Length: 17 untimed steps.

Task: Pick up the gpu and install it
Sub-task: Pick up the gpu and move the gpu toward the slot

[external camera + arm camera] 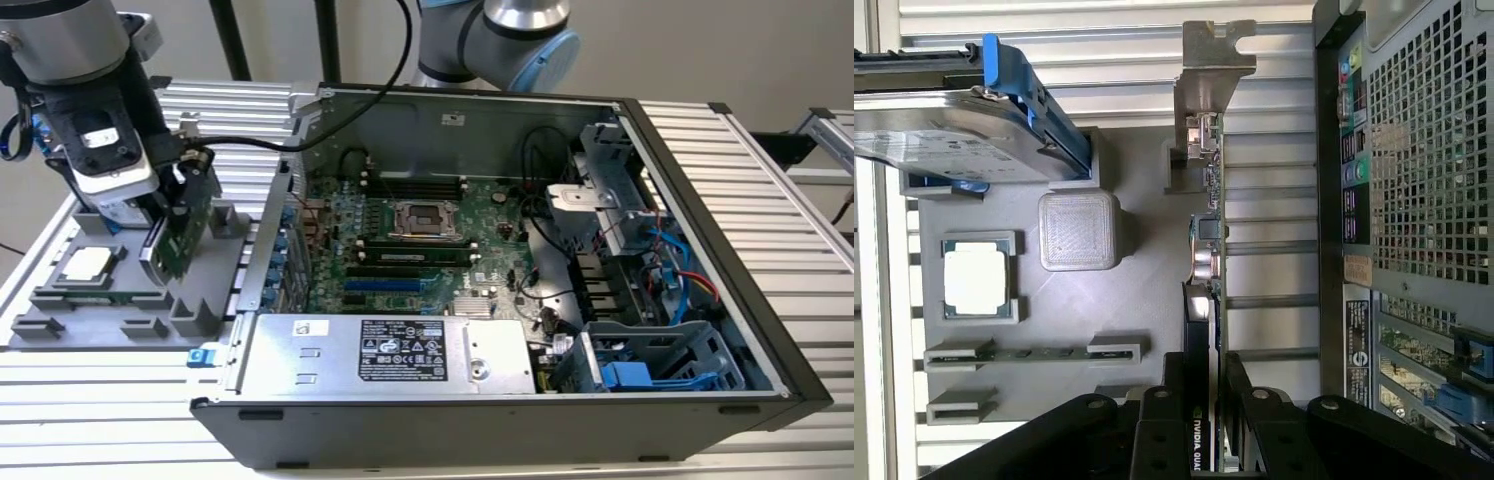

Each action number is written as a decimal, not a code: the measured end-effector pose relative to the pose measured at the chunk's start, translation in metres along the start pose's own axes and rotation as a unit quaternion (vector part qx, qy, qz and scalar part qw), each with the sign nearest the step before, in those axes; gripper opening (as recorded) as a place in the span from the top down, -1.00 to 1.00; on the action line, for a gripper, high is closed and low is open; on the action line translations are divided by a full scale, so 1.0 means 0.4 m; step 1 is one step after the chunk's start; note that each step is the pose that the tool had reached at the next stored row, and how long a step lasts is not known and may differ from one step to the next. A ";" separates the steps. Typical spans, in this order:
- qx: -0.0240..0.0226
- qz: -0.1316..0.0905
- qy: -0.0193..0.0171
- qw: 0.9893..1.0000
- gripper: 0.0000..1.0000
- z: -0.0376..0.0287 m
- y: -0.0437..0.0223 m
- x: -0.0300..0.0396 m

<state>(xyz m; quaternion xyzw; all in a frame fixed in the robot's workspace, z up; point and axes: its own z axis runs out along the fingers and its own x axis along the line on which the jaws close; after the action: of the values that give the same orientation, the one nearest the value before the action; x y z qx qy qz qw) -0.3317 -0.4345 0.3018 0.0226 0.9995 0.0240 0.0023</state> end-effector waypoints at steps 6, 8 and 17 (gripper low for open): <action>0.000 0.000 0.000 1.000 1.00 -0.008 0.000 0.000; 0.000 0.000 0.000 1.000 1.00 -0.011 0.000 0.000; 0.000 0.000 0.000 1.000 1.00 -0.021 0.001 0.000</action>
<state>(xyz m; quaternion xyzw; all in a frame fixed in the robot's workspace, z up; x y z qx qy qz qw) -0.3317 -0.4345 0.3101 0.0225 0.9995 0.0240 0.0023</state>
